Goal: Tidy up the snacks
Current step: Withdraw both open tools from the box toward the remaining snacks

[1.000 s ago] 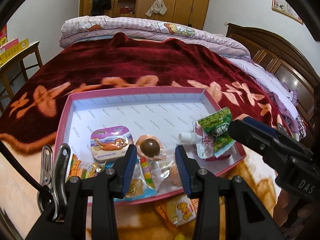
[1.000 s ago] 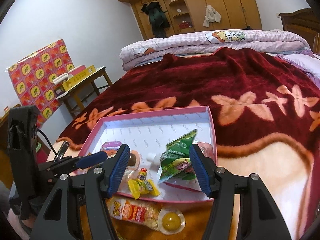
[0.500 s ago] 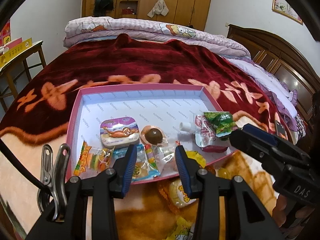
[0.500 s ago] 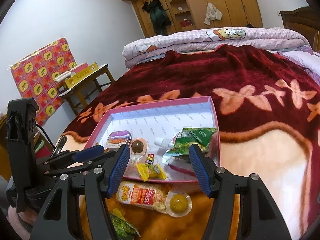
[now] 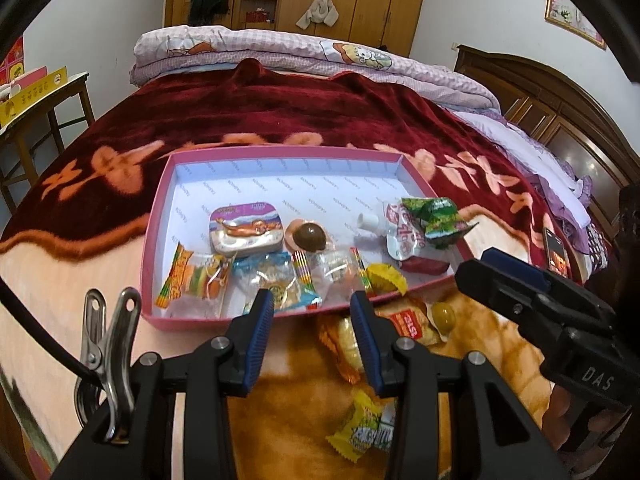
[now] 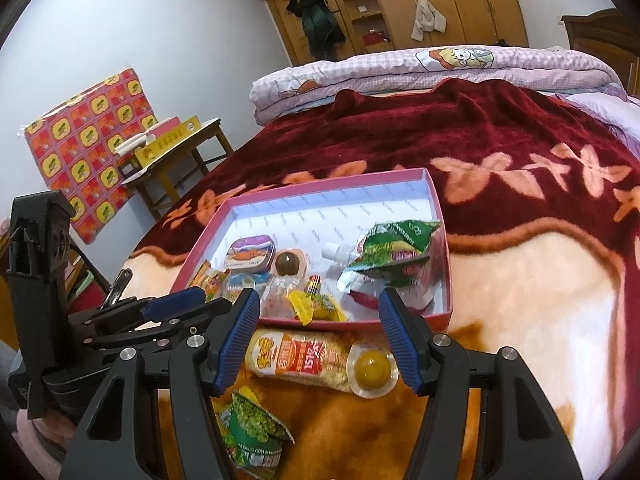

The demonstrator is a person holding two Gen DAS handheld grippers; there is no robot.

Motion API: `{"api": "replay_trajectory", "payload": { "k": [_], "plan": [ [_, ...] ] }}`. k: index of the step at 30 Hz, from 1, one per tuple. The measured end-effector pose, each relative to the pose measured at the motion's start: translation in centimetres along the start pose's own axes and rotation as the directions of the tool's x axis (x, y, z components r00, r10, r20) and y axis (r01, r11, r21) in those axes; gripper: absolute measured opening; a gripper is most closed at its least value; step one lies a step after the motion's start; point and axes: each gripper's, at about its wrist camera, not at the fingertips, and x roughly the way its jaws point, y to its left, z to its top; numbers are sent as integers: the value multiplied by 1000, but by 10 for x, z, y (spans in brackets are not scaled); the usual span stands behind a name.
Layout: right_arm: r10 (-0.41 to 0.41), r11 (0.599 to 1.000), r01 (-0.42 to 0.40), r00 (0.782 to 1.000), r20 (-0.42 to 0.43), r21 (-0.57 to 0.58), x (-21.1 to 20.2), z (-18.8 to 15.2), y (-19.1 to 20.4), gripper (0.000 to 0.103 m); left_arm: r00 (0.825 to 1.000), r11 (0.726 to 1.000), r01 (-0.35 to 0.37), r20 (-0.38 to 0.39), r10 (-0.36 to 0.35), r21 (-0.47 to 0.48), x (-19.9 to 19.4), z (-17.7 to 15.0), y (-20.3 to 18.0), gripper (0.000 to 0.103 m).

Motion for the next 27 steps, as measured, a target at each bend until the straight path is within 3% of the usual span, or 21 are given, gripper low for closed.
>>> {"api": "replay_trajectory", "payload": {
  "k": [27],
  "plan": [
    [-8, 1000, 7, 999, -48, -14, -13, -31, 8, 63, 1000, 1000, -3, -21, 3, -26, -19, -32, 10, 42]
  ]
}}
